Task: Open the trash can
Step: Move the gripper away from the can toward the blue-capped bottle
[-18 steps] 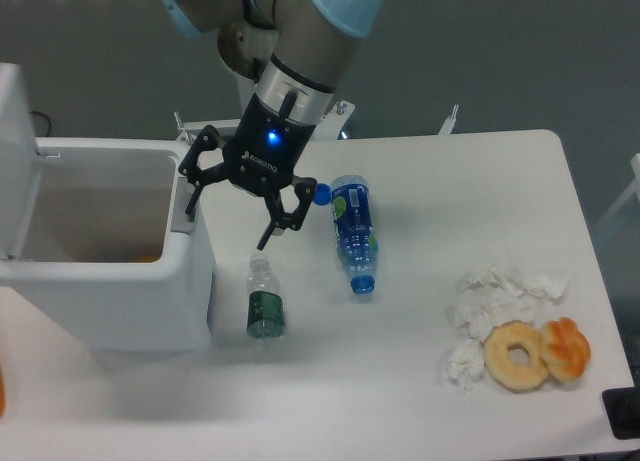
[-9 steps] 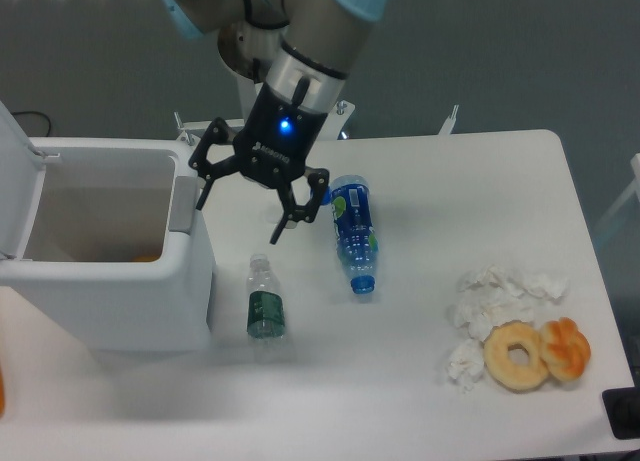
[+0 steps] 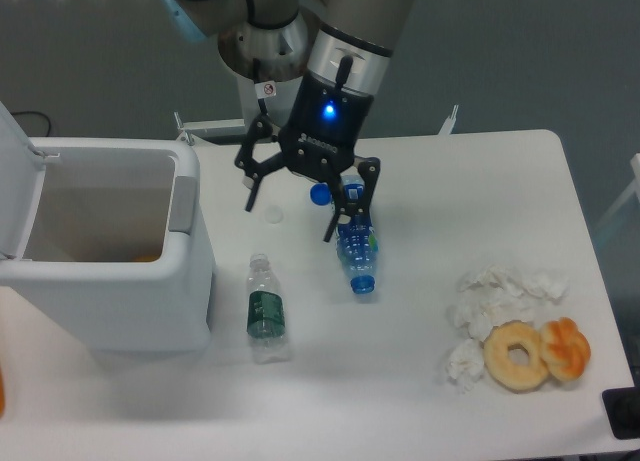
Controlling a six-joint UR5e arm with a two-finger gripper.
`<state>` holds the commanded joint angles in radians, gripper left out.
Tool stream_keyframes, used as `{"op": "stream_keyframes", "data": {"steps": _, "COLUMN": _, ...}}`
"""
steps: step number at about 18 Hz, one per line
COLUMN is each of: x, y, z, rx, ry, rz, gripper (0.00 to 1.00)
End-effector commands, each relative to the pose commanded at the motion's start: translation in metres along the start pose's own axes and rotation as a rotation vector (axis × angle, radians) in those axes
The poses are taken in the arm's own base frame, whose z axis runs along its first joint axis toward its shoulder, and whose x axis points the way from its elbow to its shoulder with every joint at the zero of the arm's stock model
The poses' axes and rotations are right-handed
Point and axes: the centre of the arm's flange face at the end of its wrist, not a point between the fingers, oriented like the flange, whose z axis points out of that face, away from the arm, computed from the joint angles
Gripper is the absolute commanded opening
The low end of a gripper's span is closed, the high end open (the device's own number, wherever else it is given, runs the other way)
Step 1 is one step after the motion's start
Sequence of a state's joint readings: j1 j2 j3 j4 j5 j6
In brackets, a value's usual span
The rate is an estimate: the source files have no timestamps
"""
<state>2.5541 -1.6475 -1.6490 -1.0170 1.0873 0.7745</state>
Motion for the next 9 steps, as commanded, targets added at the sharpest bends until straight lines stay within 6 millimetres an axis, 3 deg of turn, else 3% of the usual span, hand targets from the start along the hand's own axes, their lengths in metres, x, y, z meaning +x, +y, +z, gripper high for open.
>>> {"op": "stream_keyframes", "data": {"steps": 9, "x": -0.007, "y": 0.019, "z": 0.021, "rx": -0.212, "ry": -0.123, "rz": 0.162, "gripper": 1.0}}
